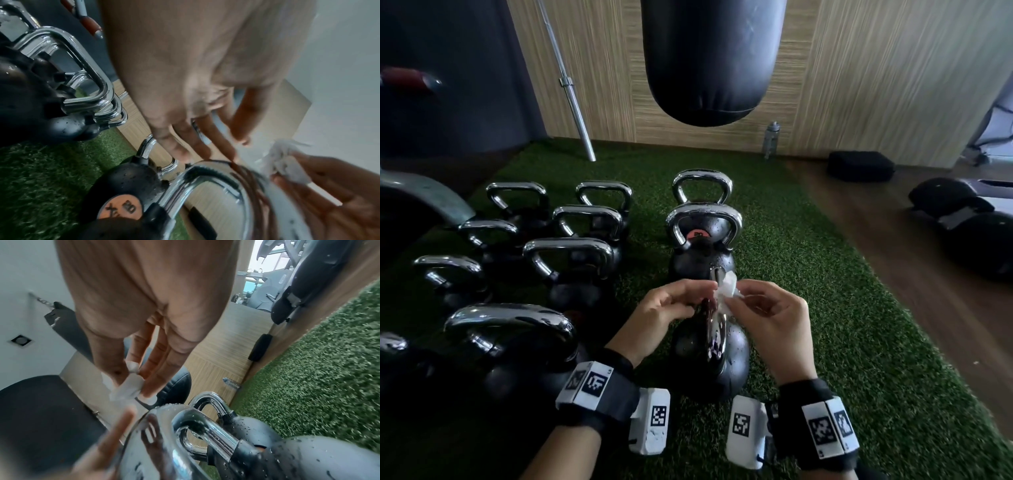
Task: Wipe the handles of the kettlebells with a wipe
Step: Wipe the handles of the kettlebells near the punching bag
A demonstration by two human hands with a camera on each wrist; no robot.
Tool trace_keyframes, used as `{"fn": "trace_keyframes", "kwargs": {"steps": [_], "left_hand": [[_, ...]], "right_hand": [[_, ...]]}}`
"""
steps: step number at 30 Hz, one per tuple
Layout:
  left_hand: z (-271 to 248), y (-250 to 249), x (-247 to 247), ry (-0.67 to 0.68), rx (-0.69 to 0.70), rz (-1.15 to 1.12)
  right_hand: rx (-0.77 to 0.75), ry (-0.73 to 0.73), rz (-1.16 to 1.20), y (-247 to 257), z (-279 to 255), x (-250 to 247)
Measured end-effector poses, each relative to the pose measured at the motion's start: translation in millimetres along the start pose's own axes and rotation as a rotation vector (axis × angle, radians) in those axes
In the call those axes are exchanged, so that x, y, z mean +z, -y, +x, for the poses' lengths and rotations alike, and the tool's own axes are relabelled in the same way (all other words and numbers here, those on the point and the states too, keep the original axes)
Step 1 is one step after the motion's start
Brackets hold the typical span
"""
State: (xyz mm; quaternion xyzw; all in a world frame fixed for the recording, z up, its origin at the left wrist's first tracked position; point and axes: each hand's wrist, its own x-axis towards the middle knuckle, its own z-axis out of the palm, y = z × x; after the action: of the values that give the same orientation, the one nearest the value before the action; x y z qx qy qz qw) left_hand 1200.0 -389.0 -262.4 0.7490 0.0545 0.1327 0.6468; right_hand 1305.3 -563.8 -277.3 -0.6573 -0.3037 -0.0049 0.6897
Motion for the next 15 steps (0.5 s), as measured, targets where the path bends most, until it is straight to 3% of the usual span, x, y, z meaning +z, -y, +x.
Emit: {"fn": "trace_keyframes", "kwargs": {"steps": [2,6,8,13,15], "left_hand": [[1,16,-4,-0.009,-0.095,0.234],[-1,70,5,0.205,-0.257,0.646],[0,99,30,0.202,-0.275,0.785],[-4,125,64,-0.194,-0.089,0.687],[-3,126,63,-0.248,-0.031,0.686]], "right_hand": [[0.057,-0.046,0.063,-6,1,-6],[0.167,-0.126,0.102,-24,6,-23],[0.205,-0.158,0.106,-30,6,-26],[0.248,-0.124,0.072,-46,7,-27],[0.263,-0.100,0.070,-50,7,-26]]}}
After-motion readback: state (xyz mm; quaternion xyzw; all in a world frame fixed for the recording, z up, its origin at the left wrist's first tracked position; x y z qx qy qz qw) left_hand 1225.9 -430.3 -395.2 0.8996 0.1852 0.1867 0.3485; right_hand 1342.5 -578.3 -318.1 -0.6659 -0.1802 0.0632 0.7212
